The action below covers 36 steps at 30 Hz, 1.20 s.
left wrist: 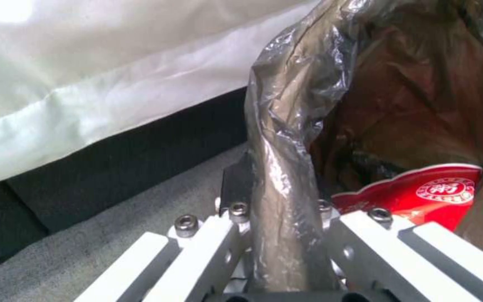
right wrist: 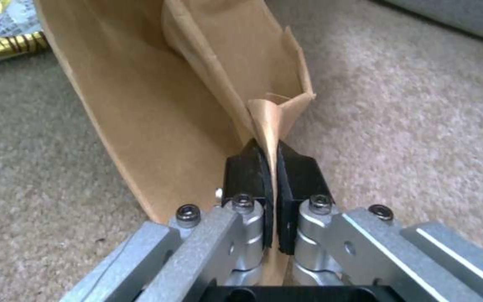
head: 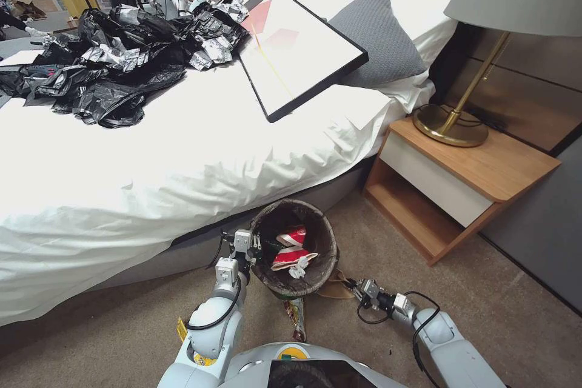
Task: Pick up the trash bin, then pick up the garbage from the floor and place it into the trash bin.
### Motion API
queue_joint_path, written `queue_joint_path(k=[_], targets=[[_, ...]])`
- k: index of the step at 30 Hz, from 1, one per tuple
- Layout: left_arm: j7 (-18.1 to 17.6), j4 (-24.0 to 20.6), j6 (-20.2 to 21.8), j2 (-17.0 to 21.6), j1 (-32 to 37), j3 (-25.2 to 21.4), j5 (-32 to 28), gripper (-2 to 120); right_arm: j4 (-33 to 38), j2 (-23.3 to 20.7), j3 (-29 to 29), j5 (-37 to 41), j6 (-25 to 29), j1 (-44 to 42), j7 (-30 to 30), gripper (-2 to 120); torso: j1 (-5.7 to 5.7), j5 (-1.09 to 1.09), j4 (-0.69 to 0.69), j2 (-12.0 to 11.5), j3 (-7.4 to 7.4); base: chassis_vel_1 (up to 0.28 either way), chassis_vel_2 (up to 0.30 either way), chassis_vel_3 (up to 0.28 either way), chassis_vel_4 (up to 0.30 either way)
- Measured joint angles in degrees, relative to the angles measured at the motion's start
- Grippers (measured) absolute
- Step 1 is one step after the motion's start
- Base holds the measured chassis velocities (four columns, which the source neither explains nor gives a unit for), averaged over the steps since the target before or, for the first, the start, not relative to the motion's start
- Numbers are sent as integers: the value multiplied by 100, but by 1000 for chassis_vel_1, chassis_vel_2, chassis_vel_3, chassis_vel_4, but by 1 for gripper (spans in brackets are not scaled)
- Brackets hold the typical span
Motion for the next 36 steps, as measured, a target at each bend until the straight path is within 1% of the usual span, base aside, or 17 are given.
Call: queue_joint_path(k=[8,11,13,16,18,22,23,25,26,27,28,29,30,31,34,35,36], targets=[[0,0,0,0,0,0,0,0,-106,-55,329,313,282,-287,302,0,0,0,0,0,0,0,0,0,0],[0,0,0,0,0,0,0,0,-134,-81,482,544,399,-410,513,0,0,1,-2,0,0,0,0,0,0],[0,0,0,0,0,0,0,0,-114,-118,668,848,473,-536,834,0,0,1,-1,0,0,0,0,0,0],[0,0,0,0,0,0,0,0,-29,-125,835,1060,510,-610,1052,0,0,0,-1,0,0,0,0,0,0],[0,0,0,0,0,0,0,0,260,-112,1087,1425,516,-689,1334,0,0,1,-1,0,0,0,0,0,0],[0,0,0,0,0,0,0,0,619,-75,1247,1823,516,-741,1500,0,0,0,0,0,0,0,0,0,0],[0,0,0,0,0,0,0,0,768,-60,1287,1963,514,-766,1538,0,0,1,1,0,0,0,0,0,0],[0,0,0,0,-1,0,0,0,1641,3,1463,2543,507,-937,1594,0,0,0,0,0,0,0,0,0,0],[0,0,0,0,-1,0,0,0,1641,3,1463,2543,507,-937,1594,0,0,0,0,0,0,0,0,0,0],[0,0,0,0,0,0,0,0,2024,20,1501,2743,504,-1039,1592,0,0,-2,2,0,0,0,0,0,0],[0,0,0,0,0,0,0,0,2024,20,1501,2743,504,-1039,1592,0,0,-2,2,0,0,0,0,0,0],[0,0,0,0,0,0,0,0,2333,35,1505,2868,499,-1134,1583,0,0,-2,1,0,0,0,0,0,0],[0,0,0,0,0,0,0,0,2943,58,1492,3025,489,-1295,1548,0,0,1,-3,0,0,0,0,0,0],[0,0,0,0,0,0,0,0,2943,58,1492,3025,489,-1295,1548,0,0,1,-3,0,0,0,0,0,0],[0,0,0,0,0,0,0,0,4204,77,1334,3146,429,-1612,1449,0,0,-2,1,0,0,0,0,0,0],[0,0,0,0,0,0,0,0,4204,77,1334,3146,429,-1612,1449,0,0,-2,1,0,0,0,0,0,0],[0,0,0,0,0,0,0,0,4707,59,1170,3142,364,-1742,1448,0,0,-3,0,0,0,0,0,0,0]])
